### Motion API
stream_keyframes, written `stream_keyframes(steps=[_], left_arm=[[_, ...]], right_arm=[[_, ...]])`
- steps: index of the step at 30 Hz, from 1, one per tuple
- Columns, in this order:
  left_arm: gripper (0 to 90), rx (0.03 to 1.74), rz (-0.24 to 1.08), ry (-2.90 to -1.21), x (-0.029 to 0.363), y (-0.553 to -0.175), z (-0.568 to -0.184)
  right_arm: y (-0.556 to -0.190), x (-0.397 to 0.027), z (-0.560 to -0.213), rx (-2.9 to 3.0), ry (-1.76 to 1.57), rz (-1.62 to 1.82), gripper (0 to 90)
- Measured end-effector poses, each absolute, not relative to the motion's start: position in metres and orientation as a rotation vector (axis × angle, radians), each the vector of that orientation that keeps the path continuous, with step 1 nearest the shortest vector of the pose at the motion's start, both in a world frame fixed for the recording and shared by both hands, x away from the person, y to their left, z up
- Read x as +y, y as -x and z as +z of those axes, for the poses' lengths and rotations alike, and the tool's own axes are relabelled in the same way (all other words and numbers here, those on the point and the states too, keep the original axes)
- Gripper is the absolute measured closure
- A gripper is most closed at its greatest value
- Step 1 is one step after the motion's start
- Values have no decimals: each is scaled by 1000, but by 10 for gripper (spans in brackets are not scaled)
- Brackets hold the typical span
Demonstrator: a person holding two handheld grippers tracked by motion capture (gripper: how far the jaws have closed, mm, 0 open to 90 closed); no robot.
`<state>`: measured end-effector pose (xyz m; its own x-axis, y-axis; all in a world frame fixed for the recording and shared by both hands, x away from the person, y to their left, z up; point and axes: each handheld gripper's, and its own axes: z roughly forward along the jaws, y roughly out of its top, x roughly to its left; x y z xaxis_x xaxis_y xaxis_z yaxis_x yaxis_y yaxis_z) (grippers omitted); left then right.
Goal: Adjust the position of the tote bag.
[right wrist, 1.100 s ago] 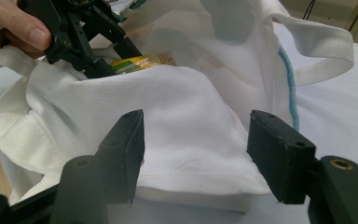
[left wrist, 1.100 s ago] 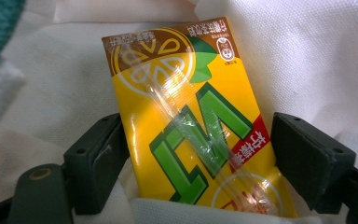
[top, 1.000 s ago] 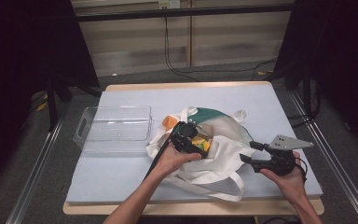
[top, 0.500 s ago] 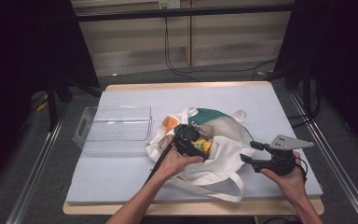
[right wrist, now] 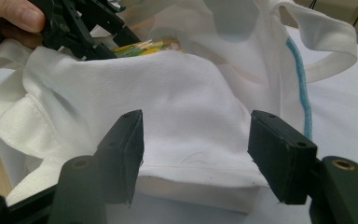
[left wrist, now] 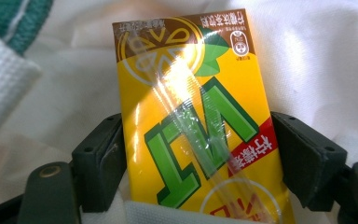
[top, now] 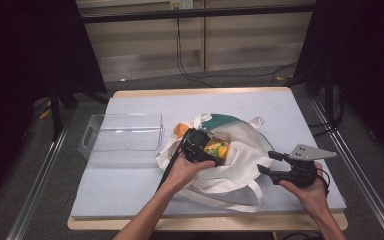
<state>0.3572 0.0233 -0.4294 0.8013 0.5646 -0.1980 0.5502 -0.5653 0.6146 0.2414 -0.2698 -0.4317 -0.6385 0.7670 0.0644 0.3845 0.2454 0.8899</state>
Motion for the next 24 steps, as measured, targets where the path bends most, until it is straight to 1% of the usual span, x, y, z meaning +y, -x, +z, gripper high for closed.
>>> stream_keyframes(steps=[3,4,5,10,15,16,21,24], left_arm=[[240,831,30,-2280,24,-357,-428],[245,844,41,-2242,24,-355,-427],[258,844,41,-2242,24,-355,-427],[260,830,44,-2234,26,-355,-425],[249,834,30,-2272,24,-358,-426],[245,817,42,-2305,23,-358,-430],[225,804,52,-2316,26,-353,-435],[204,747,73,-2370,27,-348,-433]], right_arm=[[-241,-270,-432,2138,-1055,1361,361],[-241,-270,-431,2137,-1052,1361,361],[-241,-270,-431,2137,-1052,1361,361],[-242,-270,-431,2138,-1047,1363,361],[-242,-270,-431,2140,-1045,1367,361],[-241,-270,-431,2137,-1050,1365,361],[-241,-271,-431,2135,-1049,1371,359],[-240,-271,-431,2136,-1052,1369,357]])
